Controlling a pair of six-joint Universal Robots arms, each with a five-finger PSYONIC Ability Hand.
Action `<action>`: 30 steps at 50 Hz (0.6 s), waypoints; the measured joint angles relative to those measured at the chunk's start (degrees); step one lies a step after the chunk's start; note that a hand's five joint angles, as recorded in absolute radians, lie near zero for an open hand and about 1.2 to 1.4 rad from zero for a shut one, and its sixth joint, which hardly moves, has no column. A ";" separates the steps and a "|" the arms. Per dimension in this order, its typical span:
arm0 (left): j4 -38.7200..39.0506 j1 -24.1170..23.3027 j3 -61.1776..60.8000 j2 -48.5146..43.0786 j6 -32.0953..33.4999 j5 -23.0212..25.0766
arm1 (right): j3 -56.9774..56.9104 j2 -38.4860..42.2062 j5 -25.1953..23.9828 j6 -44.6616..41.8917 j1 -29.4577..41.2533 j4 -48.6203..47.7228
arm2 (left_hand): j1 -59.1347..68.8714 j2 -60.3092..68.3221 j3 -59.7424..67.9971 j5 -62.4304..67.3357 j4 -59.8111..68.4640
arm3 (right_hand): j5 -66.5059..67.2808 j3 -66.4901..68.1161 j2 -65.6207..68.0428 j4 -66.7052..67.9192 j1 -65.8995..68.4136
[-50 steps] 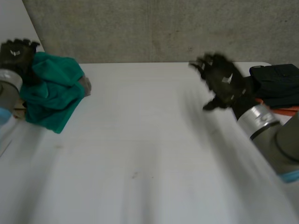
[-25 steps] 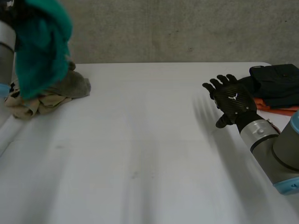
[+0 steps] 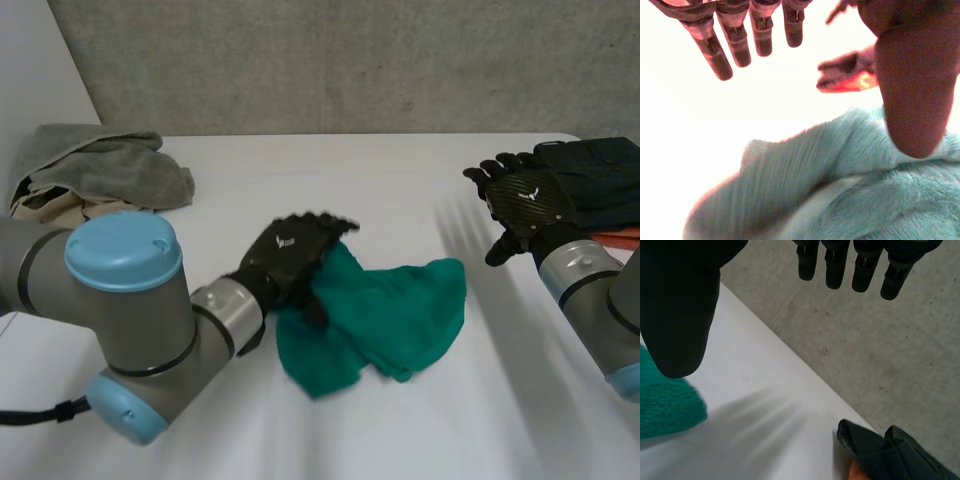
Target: Fold the laundry.
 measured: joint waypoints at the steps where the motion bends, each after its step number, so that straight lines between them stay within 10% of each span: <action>1: -1.01 0.21 -0.41 0.45 0.71 0.08 | -0.35 0.02 0.07 0.00 0.00 0.92 | -0.21 -2.40 -2.37 -1.76 -2.76 | 0.00 0.00 0.00 0.00 0.00; 17: -4.27 11.27 -13.66 21.23 -1.21 1.37 | -9.94 3.31 -1.42 1.46 4.73 30.17 | -0.21 -3.40 -3.08 -1.95 -3.92 | 0.00 0.00 0.00 0.00 0.00; 30: -4.12 13.70 -17.97 11.66 -1.77 4.41 | -10.92 7.47 -4.12 9.09 11.06 34.50 | -0.21 -3.40 -3.08 -1.95 -3.92 | 0.00 0.00 0.00 0.00 0.00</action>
